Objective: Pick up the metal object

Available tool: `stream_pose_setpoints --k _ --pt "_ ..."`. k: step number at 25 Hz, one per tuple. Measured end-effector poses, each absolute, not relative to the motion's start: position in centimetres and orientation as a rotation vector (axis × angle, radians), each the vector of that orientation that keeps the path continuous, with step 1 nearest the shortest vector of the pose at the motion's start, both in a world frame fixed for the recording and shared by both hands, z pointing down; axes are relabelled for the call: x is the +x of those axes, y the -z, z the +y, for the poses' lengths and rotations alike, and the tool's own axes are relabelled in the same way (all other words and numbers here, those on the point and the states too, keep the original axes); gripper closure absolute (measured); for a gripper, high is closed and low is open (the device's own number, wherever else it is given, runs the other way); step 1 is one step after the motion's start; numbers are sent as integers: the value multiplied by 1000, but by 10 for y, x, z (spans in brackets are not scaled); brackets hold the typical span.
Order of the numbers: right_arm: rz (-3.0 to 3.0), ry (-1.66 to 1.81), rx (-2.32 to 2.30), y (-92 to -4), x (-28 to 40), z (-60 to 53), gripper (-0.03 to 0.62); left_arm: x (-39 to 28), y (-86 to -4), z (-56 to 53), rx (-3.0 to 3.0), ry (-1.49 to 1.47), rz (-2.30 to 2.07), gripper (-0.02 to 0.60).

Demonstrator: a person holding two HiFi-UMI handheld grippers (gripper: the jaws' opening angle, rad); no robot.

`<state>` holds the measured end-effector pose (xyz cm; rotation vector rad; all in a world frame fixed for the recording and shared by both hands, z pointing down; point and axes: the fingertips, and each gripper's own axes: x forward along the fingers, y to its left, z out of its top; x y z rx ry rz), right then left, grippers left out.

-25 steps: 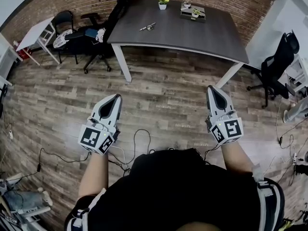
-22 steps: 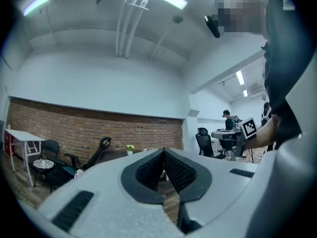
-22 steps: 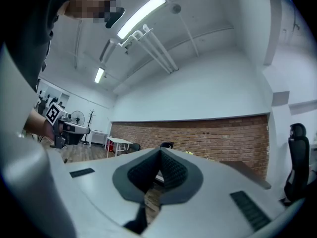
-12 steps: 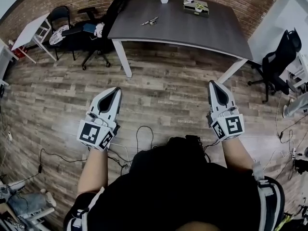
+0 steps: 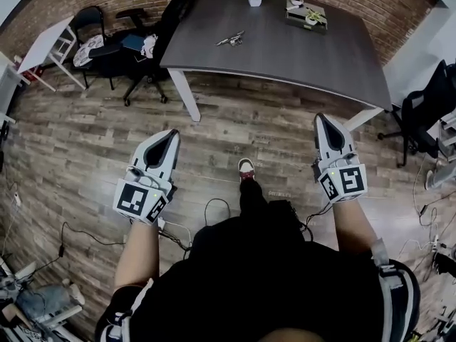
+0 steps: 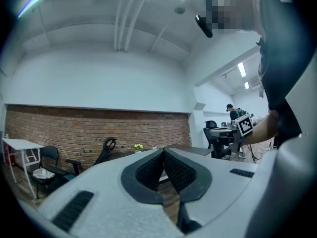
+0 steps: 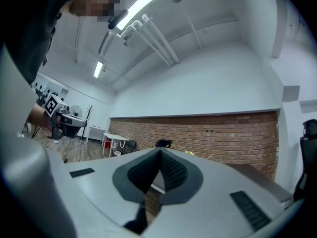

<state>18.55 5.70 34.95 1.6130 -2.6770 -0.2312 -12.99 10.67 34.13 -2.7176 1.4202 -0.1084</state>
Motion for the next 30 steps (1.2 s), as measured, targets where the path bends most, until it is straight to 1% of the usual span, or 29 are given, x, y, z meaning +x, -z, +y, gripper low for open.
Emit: stream_pose_setpoints --k 4,8,13,16,21,30 --pt "-2718 216 1586 -352 193 -41 599 -136 -342 33 -2675 142 1511 574" --pt "-2773 253 1556 -333 193 -137 599 -133 -323 -45 -2619 153 1519 574" --pt "-2822 283 1558 -310 199 -220 599 -124 -309 -124 -2616 149 1517 574" --pt "-2850 265 1517 -308 190 -250 599 -118 -304 -155 -2615 133 1494 574" --pt "-2857 304 1396 -314 158 -276 599 -118 -307 -186 -2638 111 1471 574" --pt "-2806 327 1262 -331 90 -312 599 -147 -313 -236 -2689 118 1407 574"
